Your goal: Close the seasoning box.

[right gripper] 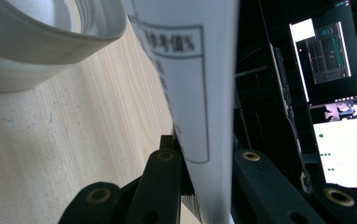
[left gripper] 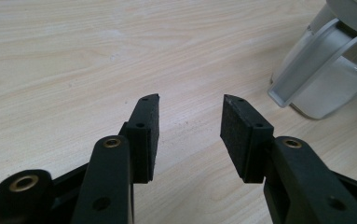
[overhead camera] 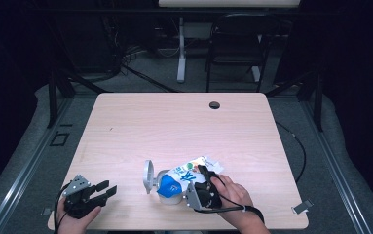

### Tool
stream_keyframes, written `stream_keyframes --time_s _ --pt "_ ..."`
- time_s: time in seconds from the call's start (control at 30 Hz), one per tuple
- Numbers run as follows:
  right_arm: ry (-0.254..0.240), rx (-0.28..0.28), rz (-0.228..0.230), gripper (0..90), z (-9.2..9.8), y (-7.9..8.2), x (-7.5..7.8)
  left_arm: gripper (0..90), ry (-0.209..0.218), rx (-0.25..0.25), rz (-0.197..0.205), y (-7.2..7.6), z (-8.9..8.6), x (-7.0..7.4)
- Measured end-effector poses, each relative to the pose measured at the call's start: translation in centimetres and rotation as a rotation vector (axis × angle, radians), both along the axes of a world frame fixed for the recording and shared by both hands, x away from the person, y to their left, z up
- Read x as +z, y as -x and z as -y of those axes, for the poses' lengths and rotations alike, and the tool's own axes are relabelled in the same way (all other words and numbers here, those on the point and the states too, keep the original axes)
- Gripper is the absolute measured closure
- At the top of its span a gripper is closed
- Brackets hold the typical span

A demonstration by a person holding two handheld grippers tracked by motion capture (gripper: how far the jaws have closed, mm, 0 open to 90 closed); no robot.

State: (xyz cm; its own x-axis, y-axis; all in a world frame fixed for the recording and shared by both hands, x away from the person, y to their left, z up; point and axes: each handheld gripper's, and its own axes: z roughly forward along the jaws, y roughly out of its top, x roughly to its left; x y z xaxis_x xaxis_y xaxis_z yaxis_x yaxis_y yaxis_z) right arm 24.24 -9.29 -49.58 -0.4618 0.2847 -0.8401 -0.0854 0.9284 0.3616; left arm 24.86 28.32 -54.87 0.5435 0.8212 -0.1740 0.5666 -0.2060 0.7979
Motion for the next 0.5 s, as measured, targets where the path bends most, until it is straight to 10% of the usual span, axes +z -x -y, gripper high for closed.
stream_keyframes --time_s 0.5 --pt "-0.208 -0.004 -0.051 85.1 0.60 0.79 -0.52 57.9 -0.011 0.000 -0.014 -0.06 -0.13 -0.17"
